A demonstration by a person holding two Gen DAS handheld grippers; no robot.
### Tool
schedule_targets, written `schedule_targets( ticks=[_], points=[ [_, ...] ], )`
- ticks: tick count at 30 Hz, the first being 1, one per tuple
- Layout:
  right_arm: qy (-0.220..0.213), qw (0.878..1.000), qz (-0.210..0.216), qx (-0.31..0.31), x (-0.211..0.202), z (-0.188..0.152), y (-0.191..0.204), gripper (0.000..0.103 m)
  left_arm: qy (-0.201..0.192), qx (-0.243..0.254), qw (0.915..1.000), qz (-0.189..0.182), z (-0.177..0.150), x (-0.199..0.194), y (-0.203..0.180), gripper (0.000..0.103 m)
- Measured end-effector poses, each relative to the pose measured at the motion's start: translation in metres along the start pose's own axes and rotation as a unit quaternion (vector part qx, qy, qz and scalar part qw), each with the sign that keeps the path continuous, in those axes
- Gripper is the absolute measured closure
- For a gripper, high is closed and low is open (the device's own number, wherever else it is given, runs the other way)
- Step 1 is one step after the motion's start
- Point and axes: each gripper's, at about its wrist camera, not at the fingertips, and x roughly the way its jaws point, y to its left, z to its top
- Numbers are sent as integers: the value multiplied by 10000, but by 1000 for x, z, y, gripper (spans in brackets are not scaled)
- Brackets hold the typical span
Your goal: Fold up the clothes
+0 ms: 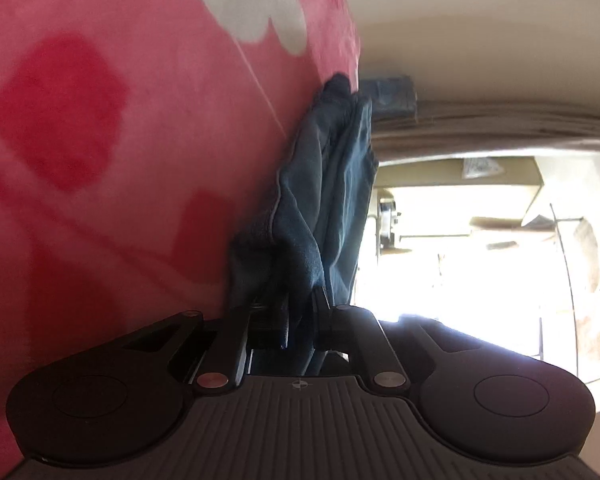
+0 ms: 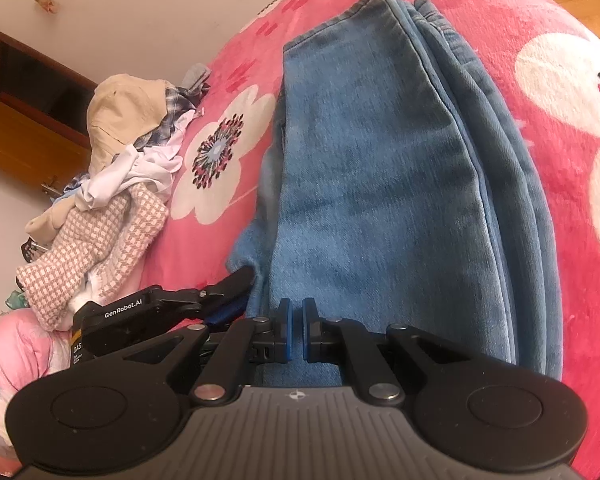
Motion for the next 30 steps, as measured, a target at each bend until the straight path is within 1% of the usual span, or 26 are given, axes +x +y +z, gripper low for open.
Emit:
schedule_targets(
  ticks=[1, 2, 4, 5, 6, 7, 9, 11, 12, 14, 17, 20, 24, 25, 30],
  points=[
    [-9, 10000, -3, -8, -1, 0, 1, 98, -87, 118, 9999, -41, -2, -7, -4, 70],
    [-19, 10000, -5, -17, -2, 0, 1, 98, -145, 244, 9996, -78, -4, -13, -9, 62],
    [-62, 10000, -1, -63, -4, 1, 3, 98, -213, 550, 9982, -97, -9, -22, -19, 62],
    [-84, 9999, -3, -66, -5, 1, 2, 98, -217, 826, 9963, -34, -12, -26, -26, 62],
    [-106, 9999, -5, -67, -6, 2, 2, 98, -197, 1187, 9927, 69, -16, -27, -34, 62],
    [-125, 9999, -6, -47, -6, 3, 1, 98, -167, 1571, 9873, 183, -21, -27, -42, 62],
    [-155, 9999, -11, -14, -7, 4, 0, 98, -86, 2286, 9726, 424, -30, -23, -56, 62],
    [-168, 9999, -12, -6, -7, 4, 0, 98, 33, 2904, 9544, 694, -41, -14, -67, 62],
    [-169, 9999, -9, -9, -7, 4, 0, 98, 69, 3085, 9478, 805, -45, -11, -70, 62],
    [-167, 9999, -1, -41, -7, 5, 2, 98, 110, 3287, 9391, 1000, -49, -6, -72, 63],
    [-167, 9998, 10, -83, -8, 5, 4, 98, 99, 3332, 9360, 1127, -52, -7, -68, 66],
    [-169, 9998, 18, -90, -8, 5, 4, 98, 29, 3230, 9400, 1100, -50, -11, -67, 69],
    [-155, 9999, 36, -49, -7, 5, 1, 98, -94, 3139, 9429, 1113, -45, -16, -68, 71],
    [-147, 9999, 40, -30, -6, 5, 0, 98, -111, 3114, 9434, 1133, -43, -16, -67, 73],
    [-139, 9999, 70, -24, -4, 4, 1, 98, -177, 3080, 9418, 1333, -39, -12, -64, 78]
  ],
)
